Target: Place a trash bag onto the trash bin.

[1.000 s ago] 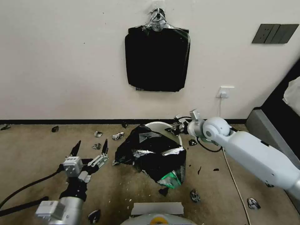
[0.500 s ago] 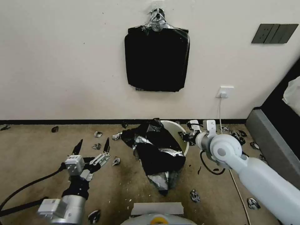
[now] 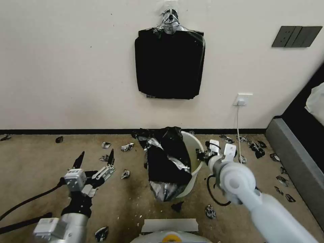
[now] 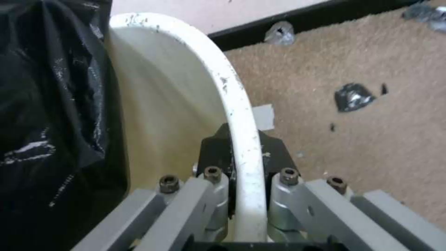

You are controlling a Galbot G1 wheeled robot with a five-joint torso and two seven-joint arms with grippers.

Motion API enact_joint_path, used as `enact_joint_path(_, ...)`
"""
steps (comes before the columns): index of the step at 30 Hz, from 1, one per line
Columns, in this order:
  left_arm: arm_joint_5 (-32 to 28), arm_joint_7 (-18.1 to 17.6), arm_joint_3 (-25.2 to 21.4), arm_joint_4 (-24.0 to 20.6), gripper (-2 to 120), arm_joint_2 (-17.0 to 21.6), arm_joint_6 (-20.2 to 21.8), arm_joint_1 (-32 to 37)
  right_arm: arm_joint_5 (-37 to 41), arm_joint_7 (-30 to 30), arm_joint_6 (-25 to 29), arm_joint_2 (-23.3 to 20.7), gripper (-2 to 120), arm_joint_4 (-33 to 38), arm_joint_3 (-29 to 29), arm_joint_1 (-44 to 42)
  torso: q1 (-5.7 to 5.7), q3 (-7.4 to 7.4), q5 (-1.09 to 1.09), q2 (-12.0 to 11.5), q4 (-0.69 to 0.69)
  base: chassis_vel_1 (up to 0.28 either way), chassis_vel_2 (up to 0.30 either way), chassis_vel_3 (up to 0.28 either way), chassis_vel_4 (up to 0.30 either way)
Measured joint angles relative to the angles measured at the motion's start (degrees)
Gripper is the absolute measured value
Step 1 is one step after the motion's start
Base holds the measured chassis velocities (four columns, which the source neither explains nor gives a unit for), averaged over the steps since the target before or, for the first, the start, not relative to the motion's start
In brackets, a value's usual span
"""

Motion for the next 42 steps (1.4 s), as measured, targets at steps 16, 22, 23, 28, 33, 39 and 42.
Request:
enact_joint_path(16, 0.16, 0.01, 0.76, 0.17, 100, -0.63, -0.14, -0.12, -4.74, -5.25, 3.10, 2.44, 8, -2.86, -1.67, -1.53, 0.00, 0.00, 0.00, 0.00, 0.01, 0.000, 0.000, 0.000, 0.000)
enact_joint_path(22, 0.17, 0.00, 0.92, 0.31, 100, -0.75, -0.16, -0.08, -7.00, -7.05, 3.10, 1.30, 29, -2.18, -1.75, -2.45, 0.00, 0.00, 0.01, 0.00, 0.00, 0.000, 0.000, 0.000, 0.000)
enact_joint_path(23, 0.17, 0.00, 0.93, 0.31, 100, -0.78, -0.18, -0.03, -8.00, -7.39, 3.12, 0.85, 34, -1.50, -1.62, -2.56, 0.00, 0.00, 0.02, 0.00, 0.00, 0.000, 0.000, 0.000, 0.000)
enact_joint_path(28, 0.15, 0.01, 0.90, 0.31, 100, -0.78, -0.25, 0.07, -9.46, -7.44, 3.43, -0.52, 48, 1.13, -1.34, -2.79, 0.00, 0.00, 0.02, 0.00, 0.00, 0.000, 0.000, 0.000, 0.000)
enact_joint_path(33, 0.05, -0.01, 0.82, 0.52, 100, -0.84, -0.53, 0.24, -13.22, -8.21, 3.85, -5.88, 66, 9.21, 0.65, -5.28, 0.00, 0.00, 0.01, 0.00, 0.00, 0.000, 0.000, 0.000, 0.000)
enact_joint_path(39, 0.53, 0.00, 1.12, 1.31, 100, -1.08, -1.12, 0.47, -31.14, -27.68, 6.41, -12.08, 93, 15.47, -1.86, -9.27, 0.00, 0.00, 0.02, 0.00, 0.00, 0.000, 0.000, 0.000, 0.000)
enact_joint_path(42, 0.85, 0.01, 1.17, 1.34, 100, -1.11, -1.13, 0.60, -35.04, -33.30, 6.20, -12.84, 98, 15.39, -4.34, -8.20, 0.00, 0.00, 0.01, 0.00, -0.01, 0.000, 0.000, 0.000, 0.000)
